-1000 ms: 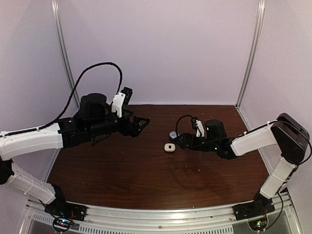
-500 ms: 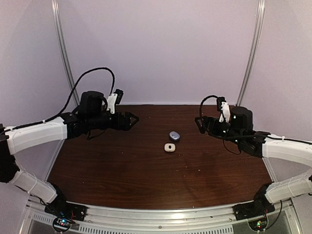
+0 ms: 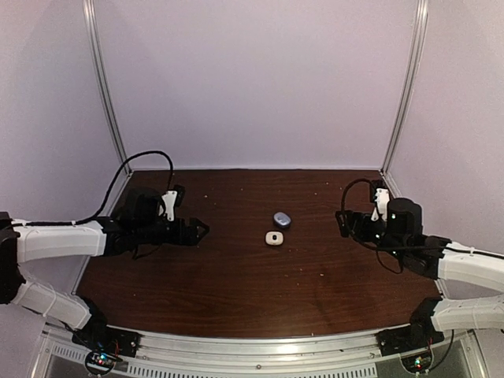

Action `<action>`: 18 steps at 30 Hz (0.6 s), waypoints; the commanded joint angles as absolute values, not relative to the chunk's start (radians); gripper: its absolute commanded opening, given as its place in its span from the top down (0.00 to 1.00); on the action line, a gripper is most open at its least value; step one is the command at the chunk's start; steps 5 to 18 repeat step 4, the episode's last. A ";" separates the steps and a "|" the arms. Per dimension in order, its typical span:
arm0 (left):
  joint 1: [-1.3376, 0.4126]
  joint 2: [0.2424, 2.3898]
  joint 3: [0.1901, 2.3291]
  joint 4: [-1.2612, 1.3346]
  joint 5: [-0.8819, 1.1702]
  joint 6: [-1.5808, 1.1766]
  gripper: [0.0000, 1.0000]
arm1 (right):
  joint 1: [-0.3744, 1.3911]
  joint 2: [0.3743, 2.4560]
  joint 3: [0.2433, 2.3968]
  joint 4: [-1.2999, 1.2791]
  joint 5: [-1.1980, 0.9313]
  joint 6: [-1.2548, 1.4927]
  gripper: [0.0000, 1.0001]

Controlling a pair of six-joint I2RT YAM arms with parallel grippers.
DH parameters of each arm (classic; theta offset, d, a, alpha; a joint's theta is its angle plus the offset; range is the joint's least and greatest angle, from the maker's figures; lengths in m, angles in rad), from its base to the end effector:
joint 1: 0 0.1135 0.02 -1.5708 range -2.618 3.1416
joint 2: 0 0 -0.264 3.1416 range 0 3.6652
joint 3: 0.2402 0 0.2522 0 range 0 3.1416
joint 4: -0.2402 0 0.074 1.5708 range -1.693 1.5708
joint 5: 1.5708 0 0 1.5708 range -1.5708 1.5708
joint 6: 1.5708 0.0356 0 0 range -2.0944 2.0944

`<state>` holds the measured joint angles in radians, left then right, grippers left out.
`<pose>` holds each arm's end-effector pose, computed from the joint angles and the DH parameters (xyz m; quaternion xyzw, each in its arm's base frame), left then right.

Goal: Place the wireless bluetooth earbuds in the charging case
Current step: Reset both arms

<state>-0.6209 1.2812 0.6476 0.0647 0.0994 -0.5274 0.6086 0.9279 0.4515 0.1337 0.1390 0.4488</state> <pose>0.2173 -0.1598 0.2109 0.0648 0.8740 -0.2971 0.3791 0.1750 0.1159 0.2291 -0.0252 0.8159 0.2409 0.5249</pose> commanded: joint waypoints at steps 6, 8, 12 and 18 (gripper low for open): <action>-0.618 1.259 0.618 0.178 0.064 -0.572 0.02 | 0.603 0.905 0.425 0.183 0.141 0.452 0.00; -0.618 1.259 0.618 0.178 0.064 -0.572 0.02 | 0.603 0.905 0.425 0.183 0.141 0.452 0.00; -0.618 1.259 0.618 0.178 0.064 -0.572 0.02 | 0.603 0.905 0.425 0.183 0.141 0.452 0.00; -0.618 1.259 0.618 0.178 0.064 -0.572 0.02 | 0.603 0.905 0.425 0.183 0.141 0.452 0.00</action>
